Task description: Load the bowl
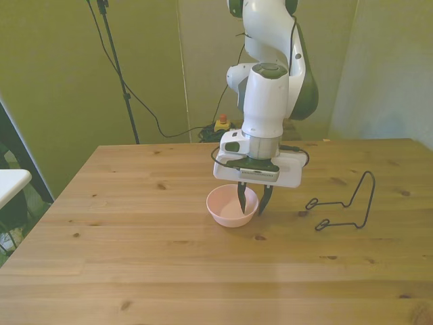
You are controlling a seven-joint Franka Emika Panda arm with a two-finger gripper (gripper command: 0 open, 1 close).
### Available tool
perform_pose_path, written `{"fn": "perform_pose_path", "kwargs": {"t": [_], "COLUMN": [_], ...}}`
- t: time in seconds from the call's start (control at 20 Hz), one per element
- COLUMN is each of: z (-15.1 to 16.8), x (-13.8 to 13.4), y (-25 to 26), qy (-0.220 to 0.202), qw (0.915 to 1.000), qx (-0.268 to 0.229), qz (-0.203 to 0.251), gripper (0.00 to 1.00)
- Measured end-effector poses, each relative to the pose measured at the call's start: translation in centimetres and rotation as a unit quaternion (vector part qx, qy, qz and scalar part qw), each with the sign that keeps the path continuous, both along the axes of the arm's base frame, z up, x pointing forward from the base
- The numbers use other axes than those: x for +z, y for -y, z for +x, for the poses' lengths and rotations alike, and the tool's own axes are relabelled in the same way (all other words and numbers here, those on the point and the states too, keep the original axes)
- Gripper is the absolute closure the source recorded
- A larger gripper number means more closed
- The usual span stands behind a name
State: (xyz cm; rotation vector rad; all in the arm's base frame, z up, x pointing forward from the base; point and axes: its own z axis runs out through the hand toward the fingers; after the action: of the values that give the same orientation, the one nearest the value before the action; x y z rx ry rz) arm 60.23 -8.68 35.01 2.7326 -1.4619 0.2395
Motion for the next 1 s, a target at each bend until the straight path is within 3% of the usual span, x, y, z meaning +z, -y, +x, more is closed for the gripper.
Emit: {"fn": "perform_pose_path", "kwargs": {"t": [0.7, 0.85, 1.0], "z": [0.4, 0.2, -0.5], "x": [2.2, 4.5, 9.4], "y": [-0.9, -2.2, -4.2], "qy": [0.025, 0.038, 0.057], "qw": [0.9995, 0.9983, 0.9954], "qx": [0.004, 0.014, 0.039], "qz": [0.017, 0.042, 0.067], "gripper": [1.00, 1.00, 1.00]}}
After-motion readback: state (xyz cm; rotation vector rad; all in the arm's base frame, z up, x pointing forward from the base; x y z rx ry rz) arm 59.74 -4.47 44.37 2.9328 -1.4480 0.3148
